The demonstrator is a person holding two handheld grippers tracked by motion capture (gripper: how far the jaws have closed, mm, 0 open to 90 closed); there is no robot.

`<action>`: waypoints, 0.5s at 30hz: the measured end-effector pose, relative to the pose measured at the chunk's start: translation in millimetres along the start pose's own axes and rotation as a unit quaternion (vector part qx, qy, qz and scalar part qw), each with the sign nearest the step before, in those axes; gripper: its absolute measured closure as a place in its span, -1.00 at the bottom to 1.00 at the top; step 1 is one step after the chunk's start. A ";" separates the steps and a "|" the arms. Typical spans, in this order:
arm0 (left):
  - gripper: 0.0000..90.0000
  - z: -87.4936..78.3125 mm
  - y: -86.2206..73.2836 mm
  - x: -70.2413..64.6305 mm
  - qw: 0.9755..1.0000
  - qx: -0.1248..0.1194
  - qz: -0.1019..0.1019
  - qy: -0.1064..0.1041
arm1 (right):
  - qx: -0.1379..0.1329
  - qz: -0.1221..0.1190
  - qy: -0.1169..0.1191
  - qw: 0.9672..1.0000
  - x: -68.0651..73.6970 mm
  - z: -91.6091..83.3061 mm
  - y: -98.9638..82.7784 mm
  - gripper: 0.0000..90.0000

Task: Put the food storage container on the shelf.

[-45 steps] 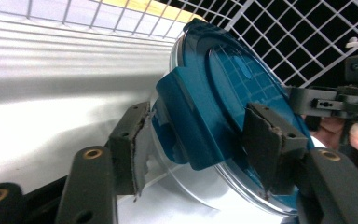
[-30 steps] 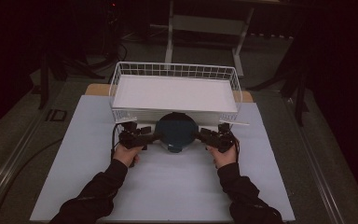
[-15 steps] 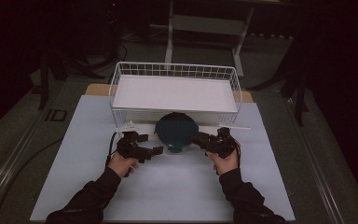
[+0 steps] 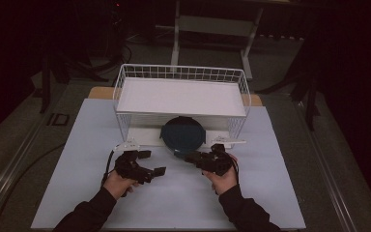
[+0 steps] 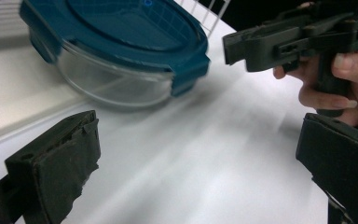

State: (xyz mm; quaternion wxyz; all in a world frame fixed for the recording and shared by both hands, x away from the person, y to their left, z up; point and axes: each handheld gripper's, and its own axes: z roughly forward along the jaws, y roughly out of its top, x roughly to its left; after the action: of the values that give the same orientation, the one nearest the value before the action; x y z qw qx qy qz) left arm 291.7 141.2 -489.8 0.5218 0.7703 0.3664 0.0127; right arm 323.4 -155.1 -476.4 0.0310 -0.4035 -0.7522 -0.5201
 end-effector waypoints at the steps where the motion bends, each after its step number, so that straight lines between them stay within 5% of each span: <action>1: -1.00 -0.9 -1.5 -1.4 1.000 0.002 0.003 0.000 | 0.003 -0.002 0.001 1.000 2.4 1.9 -1.2 0.40; 15: -1.00 -13.7 -27.2 -21.1 1.000 0.011 0.026 0.004 | 0.032 -0.009 0.020 0.999 12.5 25.3 -9.3 0.99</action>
State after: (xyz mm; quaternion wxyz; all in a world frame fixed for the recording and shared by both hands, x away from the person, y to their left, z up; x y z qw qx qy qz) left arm 255.8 145.0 -498.0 0.5118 0.7851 0.3480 0.0253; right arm 318.5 -128.8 -489.3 0.0548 -0.3852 -0.7712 -0.5039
